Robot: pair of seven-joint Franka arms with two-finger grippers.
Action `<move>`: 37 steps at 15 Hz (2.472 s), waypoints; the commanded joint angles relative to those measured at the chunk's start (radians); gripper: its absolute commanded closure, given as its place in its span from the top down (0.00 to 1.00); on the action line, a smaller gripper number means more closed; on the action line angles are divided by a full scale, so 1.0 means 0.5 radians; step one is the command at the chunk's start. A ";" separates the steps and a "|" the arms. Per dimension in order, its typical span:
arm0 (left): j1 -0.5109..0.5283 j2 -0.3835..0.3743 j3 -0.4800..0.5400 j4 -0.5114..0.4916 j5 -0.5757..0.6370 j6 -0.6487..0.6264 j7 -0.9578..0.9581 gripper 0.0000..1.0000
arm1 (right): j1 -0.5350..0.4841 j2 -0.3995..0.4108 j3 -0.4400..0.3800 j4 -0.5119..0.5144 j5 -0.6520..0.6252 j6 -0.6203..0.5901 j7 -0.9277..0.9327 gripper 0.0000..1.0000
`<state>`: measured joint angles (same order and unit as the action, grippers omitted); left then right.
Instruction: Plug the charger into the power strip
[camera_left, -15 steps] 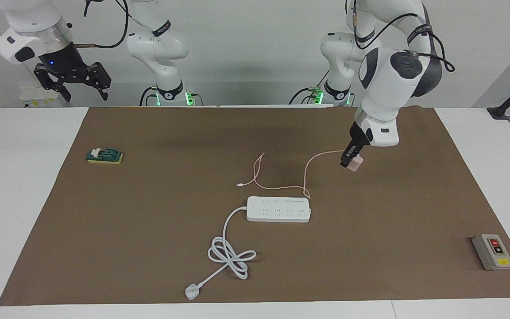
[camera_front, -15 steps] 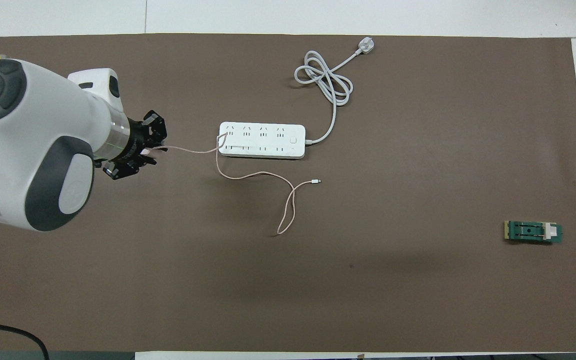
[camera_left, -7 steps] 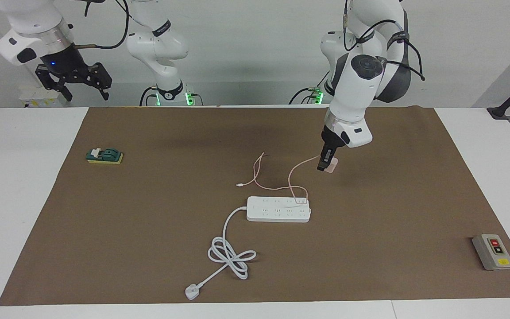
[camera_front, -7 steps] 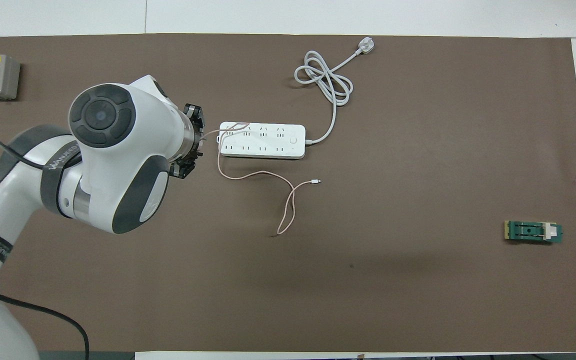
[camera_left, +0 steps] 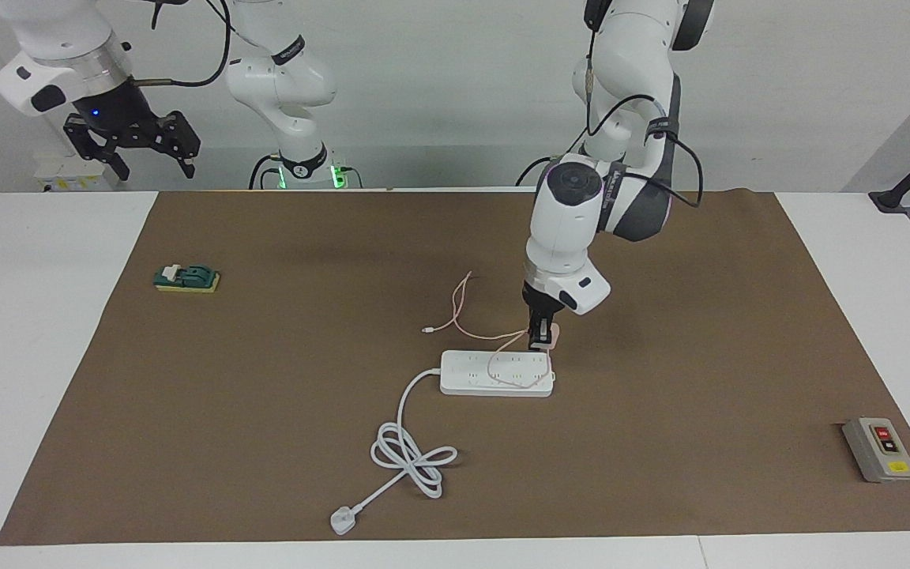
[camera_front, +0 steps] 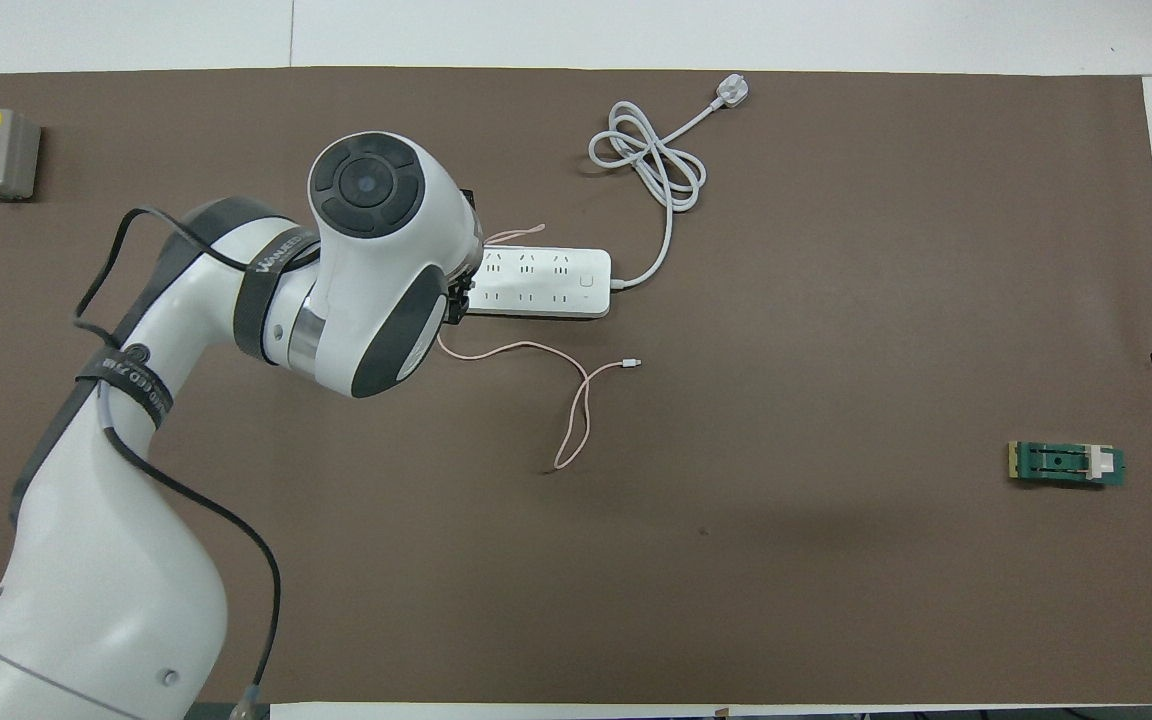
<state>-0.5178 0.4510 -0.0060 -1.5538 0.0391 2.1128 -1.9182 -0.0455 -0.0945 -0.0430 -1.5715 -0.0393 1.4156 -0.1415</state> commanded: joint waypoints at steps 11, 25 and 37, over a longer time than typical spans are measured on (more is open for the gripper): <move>0.186 0.178 0.027 0.184 0.232 -0.133 0.200 0.00 | -0.044 -0.044 0.037 -0.048 -0.032 0.016 -0.045 1.00; 0.385 0.181 0.027 0.172 0.496 -0.228 0.342 0.00 | -0.047 -0.041 0.034 -0.042 -0.029 0.016 -0.042 1.00; 0.134 0.166 -0.013 0.065 0.084 -0.056 0.317 0.00 | -0.050 -0.041 0.034 -0.042 -0.032 0.016 -0.048 1.00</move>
<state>-0.4348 0.5501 -0.0252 -1.4733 0.1007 2.0630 -1.7596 -0.0461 -0.0952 -0.0430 -1.5715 -0.0393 1.4157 -0.1415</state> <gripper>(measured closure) 0.692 0.000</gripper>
